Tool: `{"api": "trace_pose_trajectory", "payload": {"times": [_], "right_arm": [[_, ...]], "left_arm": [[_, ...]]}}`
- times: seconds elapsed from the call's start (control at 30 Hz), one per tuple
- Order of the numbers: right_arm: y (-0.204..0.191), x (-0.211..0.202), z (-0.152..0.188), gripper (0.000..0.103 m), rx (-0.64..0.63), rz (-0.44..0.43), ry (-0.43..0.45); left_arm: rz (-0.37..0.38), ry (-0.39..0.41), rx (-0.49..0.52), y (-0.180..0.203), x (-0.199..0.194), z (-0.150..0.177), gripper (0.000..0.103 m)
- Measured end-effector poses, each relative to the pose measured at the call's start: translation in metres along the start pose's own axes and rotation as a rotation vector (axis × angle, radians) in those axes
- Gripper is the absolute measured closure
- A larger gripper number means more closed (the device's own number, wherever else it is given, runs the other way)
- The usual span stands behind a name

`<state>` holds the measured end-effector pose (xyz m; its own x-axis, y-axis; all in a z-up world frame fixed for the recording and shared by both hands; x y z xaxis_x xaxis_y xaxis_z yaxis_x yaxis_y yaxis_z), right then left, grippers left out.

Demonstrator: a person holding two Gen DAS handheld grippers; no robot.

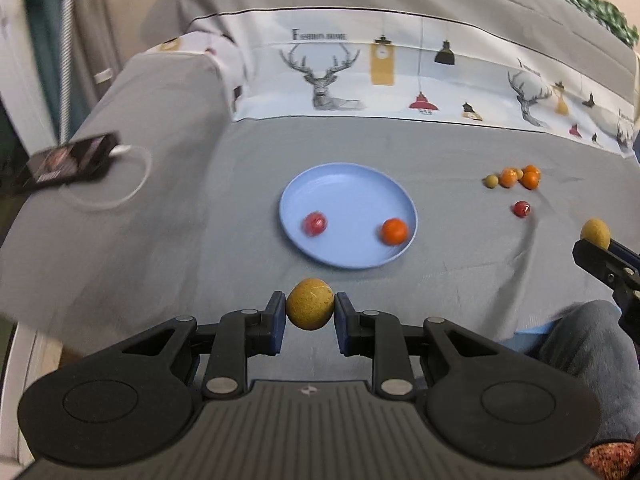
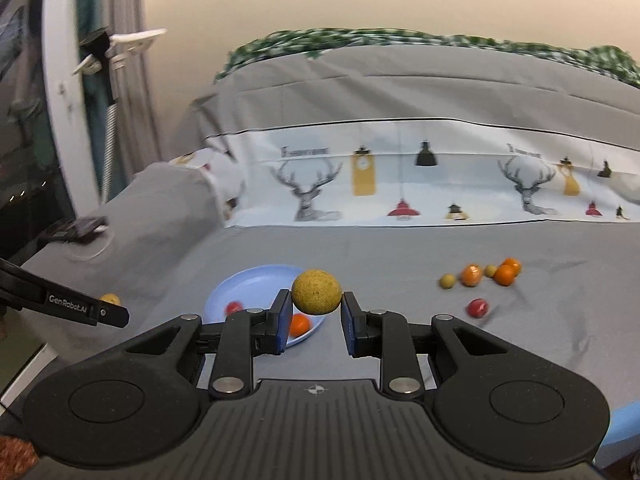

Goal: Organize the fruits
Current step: 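Lower both yellow fruits onto the blue plate and open both tools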

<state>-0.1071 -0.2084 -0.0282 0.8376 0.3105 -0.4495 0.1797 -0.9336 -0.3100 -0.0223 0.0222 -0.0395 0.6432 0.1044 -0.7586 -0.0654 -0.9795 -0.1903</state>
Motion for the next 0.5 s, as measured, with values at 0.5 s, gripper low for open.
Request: {"api": "trace_pose_trajectory", "payload": {"times": [0.5], "right_arm": [[-0.029, -0.006, -0.002, 0.076, -0.085, 0.010, -0.011]], "left_arm": [[0.043, 0.039, -0.023, -0.007, -0.015, 0.011, 0.075]]}}
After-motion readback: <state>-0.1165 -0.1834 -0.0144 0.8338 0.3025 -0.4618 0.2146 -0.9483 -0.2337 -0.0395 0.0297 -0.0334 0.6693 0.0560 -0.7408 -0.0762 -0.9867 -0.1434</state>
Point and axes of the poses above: each gripper's, at about its wrist camera, not at the fingertips, and x roughly the way its jaws point, y to its right, z to its underside, the point moved 4 cm from there along x, roughly the way its jaws point, and after that the axes turned 12 degrees about -z, right-handed, at the moved point
